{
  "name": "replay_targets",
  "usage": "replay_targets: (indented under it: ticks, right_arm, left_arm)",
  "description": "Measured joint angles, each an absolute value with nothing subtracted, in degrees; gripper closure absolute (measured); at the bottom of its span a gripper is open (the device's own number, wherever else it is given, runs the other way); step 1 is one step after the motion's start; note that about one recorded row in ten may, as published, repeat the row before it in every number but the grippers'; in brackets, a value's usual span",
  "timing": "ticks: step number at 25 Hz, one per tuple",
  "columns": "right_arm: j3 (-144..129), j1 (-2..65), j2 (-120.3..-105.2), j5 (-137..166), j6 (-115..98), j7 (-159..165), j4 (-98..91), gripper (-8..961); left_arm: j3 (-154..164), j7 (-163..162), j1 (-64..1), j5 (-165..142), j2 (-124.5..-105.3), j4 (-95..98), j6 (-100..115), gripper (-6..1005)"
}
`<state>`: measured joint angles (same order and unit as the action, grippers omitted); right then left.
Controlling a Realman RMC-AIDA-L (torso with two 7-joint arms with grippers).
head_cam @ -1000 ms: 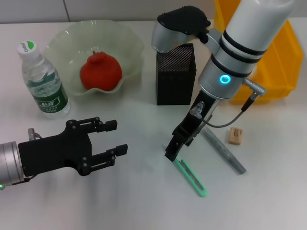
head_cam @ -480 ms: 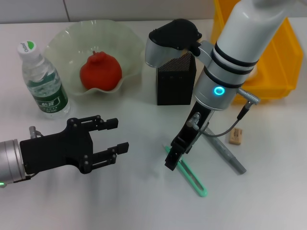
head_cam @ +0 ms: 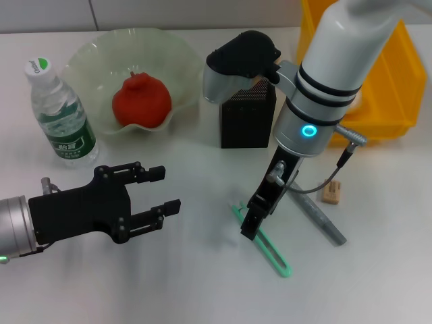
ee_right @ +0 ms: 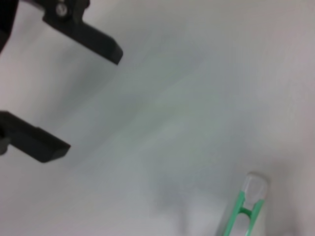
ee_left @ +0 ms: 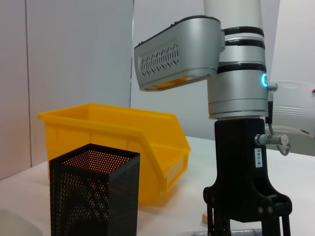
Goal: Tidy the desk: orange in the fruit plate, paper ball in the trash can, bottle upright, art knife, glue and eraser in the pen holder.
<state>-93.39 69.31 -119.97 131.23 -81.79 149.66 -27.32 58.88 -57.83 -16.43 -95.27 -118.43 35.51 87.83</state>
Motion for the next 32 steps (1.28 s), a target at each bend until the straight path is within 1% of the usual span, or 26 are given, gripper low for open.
replay_targets:
  ticks: [14,21,32]
  right_arm:
    - [-94.97,69.35,-119.97,130.91,-80.96,149.25,-27.87,288]
    - [-102.9,69.39,-119.97,125.25,-79.03,149.53,-27.85,288]
    - [-103.24,69.94,-119.97,125.36,-78.98,149.7,-27.88,288]
  left_arm:
    - [58.88,-57.28,-16.96,-94.9,-118.57,34.92,87.0,395]
    - [58.89,-57.23,-17.16,-94.84,-118.66,34.89,86.99,394]
    - [58.98,-57.21,-17.46,-94.83,-118.65,34.73,86.98,395]
